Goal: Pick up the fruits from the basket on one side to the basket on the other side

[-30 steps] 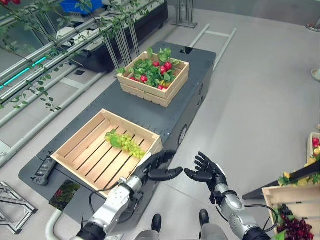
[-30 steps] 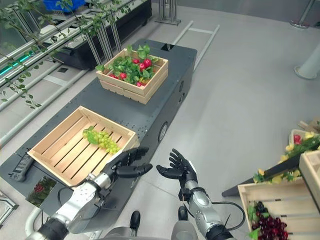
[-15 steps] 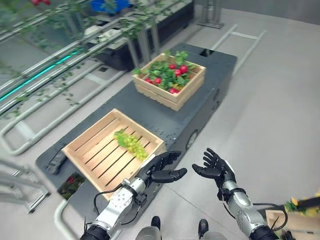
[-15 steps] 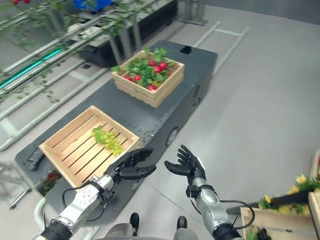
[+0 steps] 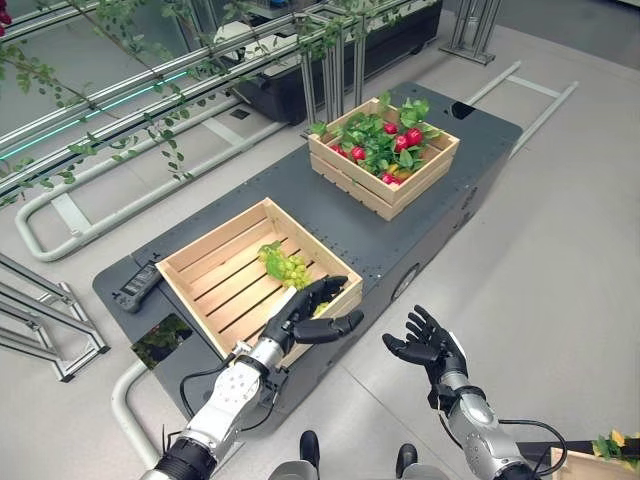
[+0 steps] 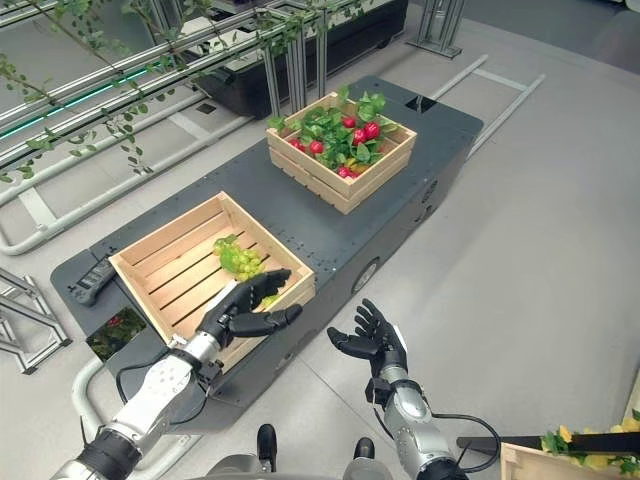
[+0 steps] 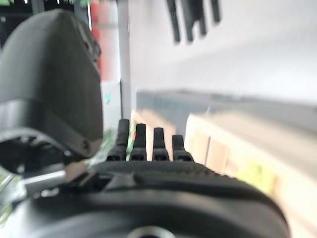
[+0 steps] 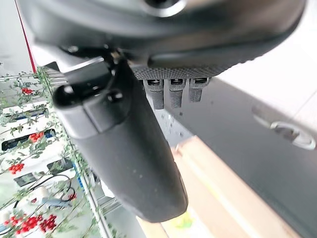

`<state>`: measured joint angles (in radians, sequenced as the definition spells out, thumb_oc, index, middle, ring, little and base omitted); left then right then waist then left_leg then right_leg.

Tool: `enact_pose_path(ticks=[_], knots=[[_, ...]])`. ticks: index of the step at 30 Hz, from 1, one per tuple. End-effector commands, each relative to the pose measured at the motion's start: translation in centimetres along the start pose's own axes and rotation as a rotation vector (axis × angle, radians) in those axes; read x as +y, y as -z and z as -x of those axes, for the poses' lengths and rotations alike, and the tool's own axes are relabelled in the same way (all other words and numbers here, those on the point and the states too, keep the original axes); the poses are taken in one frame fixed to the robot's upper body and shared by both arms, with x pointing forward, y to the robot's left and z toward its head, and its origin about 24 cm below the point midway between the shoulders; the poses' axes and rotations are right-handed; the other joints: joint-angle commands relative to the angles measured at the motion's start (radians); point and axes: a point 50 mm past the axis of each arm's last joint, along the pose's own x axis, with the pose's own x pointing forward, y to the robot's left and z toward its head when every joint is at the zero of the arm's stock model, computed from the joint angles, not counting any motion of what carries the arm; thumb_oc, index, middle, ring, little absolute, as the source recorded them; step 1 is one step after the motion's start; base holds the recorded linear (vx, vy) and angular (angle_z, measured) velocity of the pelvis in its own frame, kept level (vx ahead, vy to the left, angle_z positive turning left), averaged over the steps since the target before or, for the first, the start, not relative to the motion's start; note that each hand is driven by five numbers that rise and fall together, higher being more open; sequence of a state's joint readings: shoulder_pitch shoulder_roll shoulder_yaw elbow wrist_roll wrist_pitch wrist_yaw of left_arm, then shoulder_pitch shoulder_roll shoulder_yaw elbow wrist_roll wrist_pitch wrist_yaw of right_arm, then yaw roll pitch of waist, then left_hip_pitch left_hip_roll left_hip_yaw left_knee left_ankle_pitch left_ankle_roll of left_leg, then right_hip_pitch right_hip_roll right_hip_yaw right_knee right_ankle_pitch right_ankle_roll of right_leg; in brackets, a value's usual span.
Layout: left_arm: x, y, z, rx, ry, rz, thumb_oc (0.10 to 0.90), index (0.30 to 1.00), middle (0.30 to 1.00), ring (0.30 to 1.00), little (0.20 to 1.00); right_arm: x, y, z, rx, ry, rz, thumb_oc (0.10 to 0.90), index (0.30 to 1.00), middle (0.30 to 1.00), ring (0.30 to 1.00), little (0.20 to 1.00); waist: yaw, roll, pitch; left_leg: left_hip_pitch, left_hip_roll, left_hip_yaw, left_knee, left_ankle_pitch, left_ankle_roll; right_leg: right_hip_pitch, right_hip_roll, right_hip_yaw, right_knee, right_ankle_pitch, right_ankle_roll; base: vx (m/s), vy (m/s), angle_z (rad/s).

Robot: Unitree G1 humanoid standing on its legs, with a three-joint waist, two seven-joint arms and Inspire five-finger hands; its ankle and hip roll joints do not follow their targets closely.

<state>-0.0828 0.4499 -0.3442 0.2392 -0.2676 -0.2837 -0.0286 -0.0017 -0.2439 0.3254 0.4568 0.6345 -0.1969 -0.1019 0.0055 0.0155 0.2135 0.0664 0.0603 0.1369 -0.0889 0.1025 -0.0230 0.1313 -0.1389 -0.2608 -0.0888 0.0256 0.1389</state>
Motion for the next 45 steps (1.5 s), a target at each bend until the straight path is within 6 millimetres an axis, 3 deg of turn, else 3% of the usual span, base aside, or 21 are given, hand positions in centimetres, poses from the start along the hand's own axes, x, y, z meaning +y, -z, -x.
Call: enact_pose_path(ticks=[1, 3, 5, 7, 9, 14, 18, 20, 26, 30, 34, 38, 45], knots=[[1.3, -5.2, -1.6, -0.274, -0.059, -0.092, 0.800, 0.900, 0.900, 0.900, 0.900, 1.4, -4.2, -0.6, -0.229, -0.021, -0.016, 0.800, 0.900, 0.900, 0.900, 0.900, 0.009, -0.008, -0.063, 0.022, -0.001, -0.033, 0.002, -0.052, -0.034, 0.011, 0.002, 0.022, 0.044, -0.001, -0.050, 0.10, 0.196, 0.05], [1.7, -5.6, -1.5, -0.279, -0.078, -0.148, 0.800, 0.900, 0.900, 0.900, 0.900, 1.1, -3.8, -0.5, -0.208, -0.002, -0.017, 0.800, 0.900, 0.900, 0.900, 0.900, 0.011, -0.004, -0.065, 0.022, -0.009, -0.039, 0.002, -0.057, -0.021, 0.003, -0.005, 0.024, 0.096, -0.024, -0.046, 0.08, 0.187, 0.04], [2.2, -6.1, -1.5, -0.290, -0.085, -0.194, 0.800, 0.900, 0.900, 0.900, 0.900, 1.0, -3.6, -0.4, -0.202, 0.003, -0.021, 0.800, 0.900, 0.900, 0.900, 0.900, 0.008, 0.006, -0.055, 0.016, -0.019, -0.028, 0.006, -0.056, 0.002, -0.047, -0.012, 0.024, 0.255, -0.053, -0.033, 0.02, 0.170, 0.02], [2.5, -6.6, -1.4, -0.310, -0.089, -0.233, 0.800, 0.900, 0.900, 0.900, 0.900, 1.0, -3.5, -0.1, -0.209, -0.002, -0.028, 0.800, 0.900, 0.900, 0.900, 0.900, -0.002, 0.018, -0.027, 0.004, -0.022, -0.026, 0.017, -0.050, 0.024, -0.162, -0.035, 0.047, 0.497, -0.001, -0.002, -0.03, 0.162, -0.01], [2.9, -6.9, -1.2, -0.330, -0.113, -0.256, 0.800, 0.900, 0.900, 0.900, 0.900, 0.9, -3.3, 0.2, -0.210, -0.019, -0.039, 0.800, 0.900, 0.900, 0.900, 0.900, -0.019, 0.014, 0.012, 0.005, -0.028, -0.047, 0.020, -0.053, 0.028, -0.249, -0.026, 0.100, 0.578, 0.043, 0.006, 0.00, -0.001, -0.03], [3.1, -9.0, -2.4, -0.413, -0.177, -0.271, 0.800, 0.900, 0.900, 0.900, 0.900, 1.4, -2.9, -0.2, -0.197, -0.039, -0.021, 0.800, 0.900, 0.900, 0.900, 0.900, -0.057, -0.004, 0.048, 0.009, -0.022, -0.111, 0.015, -0.075, 0.011, -0.215, -0.002, 0.202, 0.224, 0.035, -0.016, 0.07, -0.191, 0.33], [2.7, -9.1, -2.0, -0.451, -0.235, -0.327, 0.800, 0.900, 0.900, 0.900, 0.900, 0.9, -3.4, -0.8, -0.194, -0.033, -0.015, 0.800, 0.900, 0.900, 0.900, 0.900, -0.027, -0.020, 0.042, -0.001, -0.010, -0.093, 0.036, -0.065, -0.005, -0.134, 0.007, 0.155, 0.144, 0.032, -0.028, 0.13, -0.129, 0.54], [3.1, -9.3, -1.7, -0.489, -0.298, -0.509, 0.800, 0.900, 0.900, 0.900, 0.900, 0.2, -3.7, -0.7, -0.186, -0.019, -0.001, 0.800, 0.900, 0.900, 0.900, 0.900, -0.024, -0.023, 0.040, -0.010, -0.004, -0.096, 0.047, -0.063, -0.014, -0.112, 0.013, 0.148, 0.118, 0.030, -0.034, 0.16, -0.043, 0.11], [7.1, -13.8, -2.5, -0.688, -0.618, -1.002, 0.800, 0.900, 0.900, 0.900, 0.900, -0.7, -5.8, -1.4, -0.245, -0.019, 0.073, 0.800, 0.900, 0.900, 0.900, 0.900, -0.042, -0.005, 0.092, -0.084, 0.001, -0.099, 0.090, -0.062, -0.040, -0.156, 0.003, 0.136, 0.132, 0.010, -0.045, -0.03, 0.067, -0.03], [10.2, -15.1, -3.8, -0.604, -0.652, -1.329, 0.800, 0.900, 0.900, 0.900, 0.900, -1.5, -7.4, -1.6, -0.286, -0.015, 0.100, 0.800, 0.900, 0.900, 0.900, 0.900, -0.073, 0.014, 0.151, -0.149, -0.005, -0.095, 0.140, -0.066, -0.053, -0.225, -0.004, 0.148, 0.186, -0.010, -0.054, -0.10, 0.121, 0.04], [11.6, -14.5, -4.4, -0.505, -0.632, -1.448, 0.800, 0.900, 0.900, 0.900, 0.900, -2.3, -8.1, -1.7, -0.290, -0.010, 0.133, 0.800, 0.900, 0.900, 0.900, 0.900, -0.095, 0.027, 0.205, -0.205, -0.015, -0.089, 0.181, -0.067, -0.054, -0.294, -0.005, 0.162, 0.249, -0.032, -0.066, -0.10, 0.113, 0.02], [12.9, -16.1, -5.1, -0.498, -0.636, -1.647, 0.800, 0.900, 0.900, 0.900, 0.900, -2.5, -9.9, -2.2, -0.344, -0.021, 0.181, 0.800, 0.900, 0.900, 0.900, 0.900, -0.115, 0.032, 0.251, -0.254, -0.027, -0.080, 0.229, -0.075, -0.054, -0.349, -0.002, 0.170, 0.292, -0.044, -0.076, -0.09, 0.077, -0.07], [14.3, -17.4, -6.6, -0.387, -0.599, -1.837, 0.800, 0.900, 0.900, 0.900, 0.900, -2.5, -12.7, -3.4, -0.399, -0.034, 0.210, 0.800, 0.900, 0.900, 0.900, 0.900, -0.126, 0.023, 0.300, -0.335, -0.027, -0.064, 0.314, -0.093, -0.057, -0.424, 0.008, 0.169, 0.357, -0.064, -0.086, -0.09, 0.034, -0.03]])
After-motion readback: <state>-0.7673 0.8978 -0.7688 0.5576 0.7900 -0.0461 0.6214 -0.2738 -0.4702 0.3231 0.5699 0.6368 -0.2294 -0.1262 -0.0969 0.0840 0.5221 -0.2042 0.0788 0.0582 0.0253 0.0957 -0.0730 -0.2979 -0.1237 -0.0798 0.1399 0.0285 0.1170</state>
